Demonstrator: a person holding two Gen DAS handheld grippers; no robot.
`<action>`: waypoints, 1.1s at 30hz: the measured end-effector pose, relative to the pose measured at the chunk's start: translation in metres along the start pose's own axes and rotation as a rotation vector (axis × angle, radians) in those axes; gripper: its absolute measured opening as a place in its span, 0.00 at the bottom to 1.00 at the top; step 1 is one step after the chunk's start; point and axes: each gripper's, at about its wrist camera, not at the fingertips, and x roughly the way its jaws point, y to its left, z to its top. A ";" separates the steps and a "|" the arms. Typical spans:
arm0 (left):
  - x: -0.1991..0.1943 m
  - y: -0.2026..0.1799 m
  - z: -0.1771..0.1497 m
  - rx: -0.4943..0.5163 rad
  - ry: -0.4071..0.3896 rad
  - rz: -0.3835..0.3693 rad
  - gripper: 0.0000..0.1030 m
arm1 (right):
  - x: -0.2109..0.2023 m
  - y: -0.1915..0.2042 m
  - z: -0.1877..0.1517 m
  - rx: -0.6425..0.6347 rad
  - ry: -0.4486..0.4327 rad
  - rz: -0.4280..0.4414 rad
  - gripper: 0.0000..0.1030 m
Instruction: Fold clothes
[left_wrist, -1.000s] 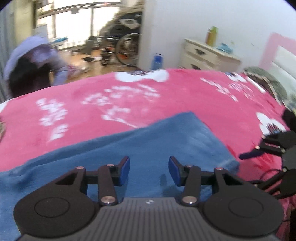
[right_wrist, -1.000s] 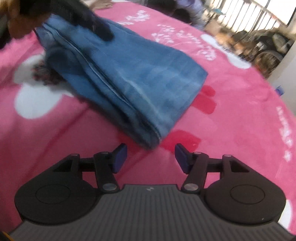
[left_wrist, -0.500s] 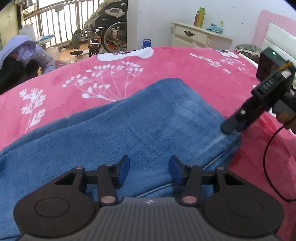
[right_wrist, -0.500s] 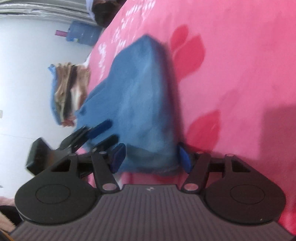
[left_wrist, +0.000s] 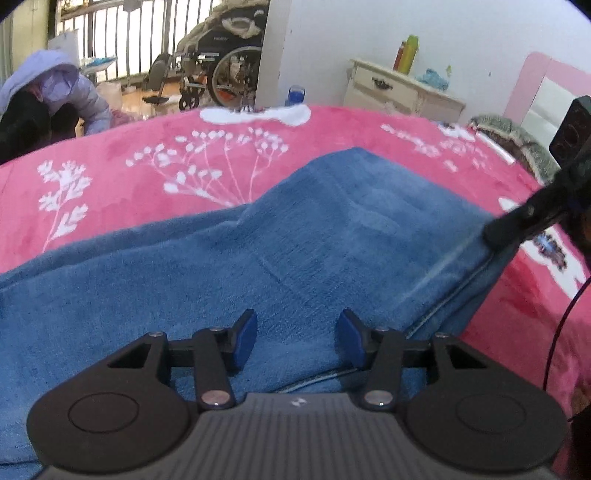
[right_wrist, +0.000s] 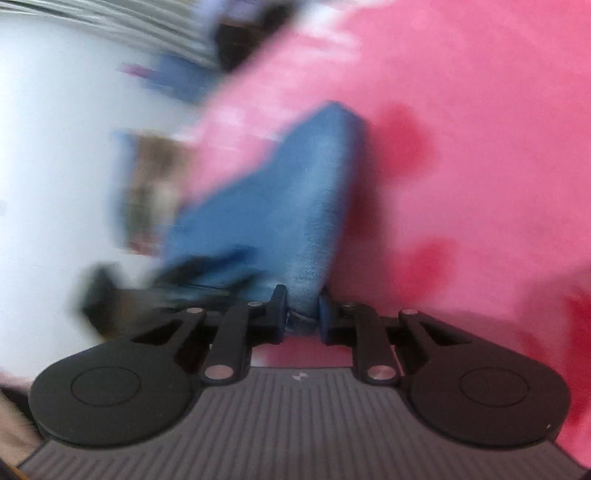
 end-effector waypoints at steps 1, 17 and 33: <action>0.002 -0.004 -0.002 0.031 0.000 0.010 0.49 | 0.000 0.000 0.000 -0.008 -0.003 -0.026 0.18; 0.001 -0.010 -0.006 0.081 -0.008 0.035 0.49 | 0.043 0.133 0.002 -0.902 -0.251 -0.275 0.24; 0.000 -0.004 -0.007 0.086 -0.014 0.000 0.50 | 0.009 0.087 0.039 -0.814 -0.330 -0.326 0.07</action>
